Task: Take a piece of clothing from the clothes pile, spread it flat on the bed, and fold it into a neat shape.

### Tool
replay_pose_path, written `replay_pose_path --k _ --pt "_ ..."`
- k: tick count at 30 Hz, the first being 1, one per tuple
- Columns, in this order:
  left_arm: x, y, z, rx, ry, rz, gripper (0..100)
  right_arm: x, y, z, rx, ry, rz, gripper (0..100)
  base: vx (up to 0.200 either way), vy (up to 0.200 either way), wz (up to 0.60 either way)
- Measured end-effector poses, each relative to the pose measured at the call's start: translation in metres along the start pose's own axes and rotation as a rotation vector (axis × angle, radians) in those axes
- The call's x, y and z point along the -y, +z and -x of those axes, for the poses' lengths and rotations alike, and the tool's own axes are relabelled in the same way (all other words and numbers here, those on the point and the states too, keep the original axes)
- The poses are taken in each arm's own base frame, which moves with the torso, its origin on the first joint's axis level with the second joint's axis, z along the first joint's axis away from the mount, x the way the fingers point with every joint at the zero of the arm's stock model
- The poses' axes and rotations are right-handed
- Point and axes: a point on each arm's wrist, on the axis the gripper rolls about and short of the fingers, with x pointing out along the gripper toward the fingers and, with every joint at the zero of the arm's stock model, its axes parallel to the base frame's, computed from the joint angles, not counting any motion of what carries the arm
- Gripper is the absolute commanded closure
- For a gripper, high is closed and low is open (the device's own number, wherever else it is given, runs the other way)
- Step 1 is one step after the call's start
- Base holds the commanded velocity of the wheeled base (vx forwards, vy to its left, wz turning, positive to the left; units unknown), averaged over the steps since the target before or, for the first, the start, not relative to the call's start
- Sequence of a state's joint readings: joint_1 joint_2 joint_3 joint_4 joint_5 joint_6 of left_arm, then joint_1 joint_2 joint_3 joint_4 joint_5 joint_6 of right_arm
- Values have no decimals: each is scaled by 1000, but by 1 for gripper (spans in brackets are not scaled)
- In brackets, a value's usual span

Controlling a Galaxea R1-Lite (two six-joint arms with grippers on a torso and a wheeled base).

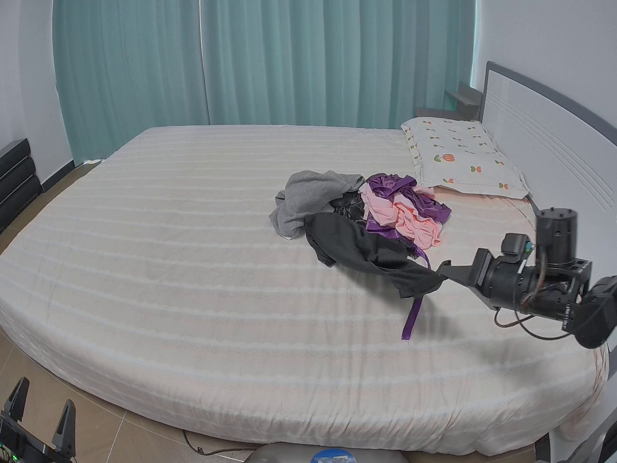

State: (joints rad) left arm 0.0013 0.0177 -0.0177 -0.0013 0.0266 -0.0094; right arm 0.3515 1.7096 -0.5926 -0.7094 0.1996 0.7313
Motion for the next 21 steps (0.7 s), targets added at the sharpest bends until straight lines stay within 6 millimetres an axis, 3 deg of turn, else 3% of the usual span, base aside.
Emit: replay_pose_path --k 6,14,21 --pt "1 0 0 -1 -35 -14 0 -39 11 58 119 202 66 100 0 0 0" --pt "1 3 -2 -11 -79 -12 0 -76 25 94 230 380 119 100 0 0 0" --pt "2 55 1 87 -123 105 0 -86 28 105 259 429 130 100 0 0 0"
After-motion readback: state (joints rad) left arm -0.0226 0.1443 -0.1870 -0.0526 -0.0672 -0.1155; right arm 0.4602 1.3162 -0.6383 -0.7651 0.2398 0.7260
